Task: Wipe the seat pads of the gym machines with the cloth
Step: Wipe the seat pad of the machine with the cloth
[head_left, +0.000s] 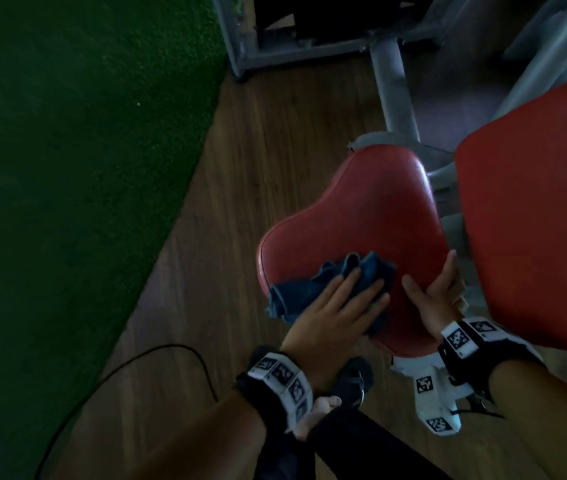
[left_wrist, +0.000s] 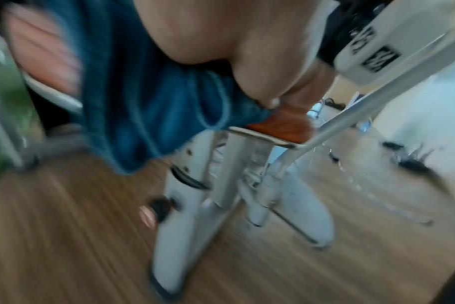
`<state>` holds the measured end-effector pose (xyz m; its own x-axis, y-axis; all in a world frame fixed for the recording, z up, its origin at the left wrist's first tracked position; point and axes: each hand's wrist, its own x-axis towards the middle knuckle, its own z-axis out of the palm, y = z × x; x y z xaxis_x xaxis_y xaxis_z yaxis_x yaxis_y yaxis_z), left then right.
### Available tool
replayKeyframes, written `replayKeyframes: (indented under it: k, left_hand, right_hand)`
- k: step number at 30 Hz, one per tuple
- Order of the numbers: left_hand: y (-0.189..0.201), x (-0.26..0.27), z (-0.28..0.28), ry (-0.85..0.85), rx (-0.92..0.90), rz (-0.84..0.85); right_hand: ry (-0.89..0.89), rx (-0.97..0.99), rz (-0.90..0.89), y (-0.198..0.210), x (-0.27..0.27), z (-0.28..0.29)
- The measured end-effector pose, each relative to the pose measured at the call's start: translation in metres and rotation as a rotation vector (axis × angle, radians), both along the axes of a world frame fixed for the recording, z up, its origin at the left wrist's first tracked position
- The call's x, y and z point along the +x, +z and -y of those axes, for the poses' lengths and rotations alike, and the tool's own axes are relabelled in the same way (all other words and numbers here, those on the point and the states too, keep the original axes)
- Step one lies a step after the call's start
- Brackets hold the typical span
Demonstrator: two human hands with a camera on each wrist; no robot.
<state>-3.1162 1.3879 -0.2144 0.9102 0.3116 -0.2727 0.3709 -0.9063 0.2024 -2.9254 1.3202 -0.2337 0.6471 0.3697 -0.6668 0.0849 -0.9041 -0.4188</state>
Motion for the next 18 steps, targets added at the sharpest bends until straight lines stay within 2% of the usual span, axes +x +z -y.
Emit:
replayKeyframes:
  k: [3, 6, 14, 18]
  left_hand:
    - [-0.006, -0.01, -0.02, -0.155, 0.031, 0.029]
    - [-0.006, -0.006, -0.036, -0.18, 0.019, 0.062]
    - [0.002, 0.024, -0.09, 0.148, -0.031, 0.068]
    - [0.005, 0.048, -0.091, 0.363, -0.023, 0.06]
  right_hand:
    - [0.002, -0.015, 0.005, 0.001, 0.0, 0.0]
    - [0.01, 0.009, 0.007, 0.0, 0.001, 0.0]
    - [0.007, 0.027, 0.013, 0.002, 0.002, 0.0]
    - [-0.001, 0.028, -0.018, -0.002, 0.004, 0.003]
